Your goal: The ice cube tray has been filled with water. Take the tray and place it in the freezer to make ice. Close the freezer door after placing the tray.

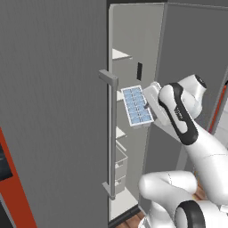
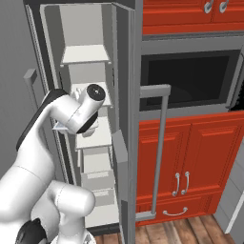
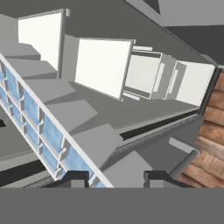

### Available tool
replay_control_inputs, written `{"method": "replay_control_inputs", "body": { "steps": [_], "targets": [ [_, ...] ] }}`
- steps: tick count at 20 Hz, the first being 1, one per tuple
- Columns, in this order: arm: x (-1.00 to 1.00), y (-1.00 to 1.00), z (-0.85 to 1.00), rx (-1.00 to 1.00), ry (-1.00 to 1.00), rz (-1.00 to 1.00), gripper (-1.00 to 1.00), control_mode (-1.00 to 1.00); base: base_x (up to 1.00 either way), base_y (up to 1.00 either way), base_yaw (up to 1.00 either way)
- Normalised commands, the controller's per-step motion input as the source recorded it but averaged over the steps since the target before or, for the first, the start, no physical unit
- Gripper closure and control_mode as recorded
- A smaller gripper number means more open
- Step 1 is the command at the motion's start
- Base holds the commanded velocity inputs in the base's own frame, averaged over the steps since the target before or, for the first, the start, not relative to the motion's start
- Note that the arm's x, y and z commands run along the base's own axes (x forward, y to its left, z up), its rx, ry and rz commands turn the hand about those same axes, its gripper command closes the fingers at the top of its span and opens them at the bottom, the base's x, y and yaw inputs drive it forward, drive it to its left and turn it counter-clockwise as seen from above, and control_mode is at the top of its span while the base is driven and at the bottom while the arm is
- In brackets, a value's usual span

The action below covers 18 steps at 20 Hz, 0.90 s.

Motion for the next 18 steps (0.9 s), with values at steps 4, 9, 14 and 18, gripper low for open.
{"method": "replay_control_inputs", "body": {
  "steps": [4, 9, 14, 18],
  "targets": [
    [0.34, 0.0, 0.0, 0.0, 0.0, 0.0, 1.0, -1.0, 0.0, 0.0, 0.0],
    [0.36, 0.01, 0.0, -0.01, 0.0, 0.0, 1.0, -1.0, 0.0, 0.0, 0.0],
    [0.3, 0.02, 0.0, -0.01, 0.0, 0.0, 1.0, -1.0, 0.0, 0.0, 0.0],
    [0.31, 0.04, 0.0, -0.01, 0.0, 0.0, 1.0, -1.0, 0.0, 0.0, 0.0]
  ]
}}
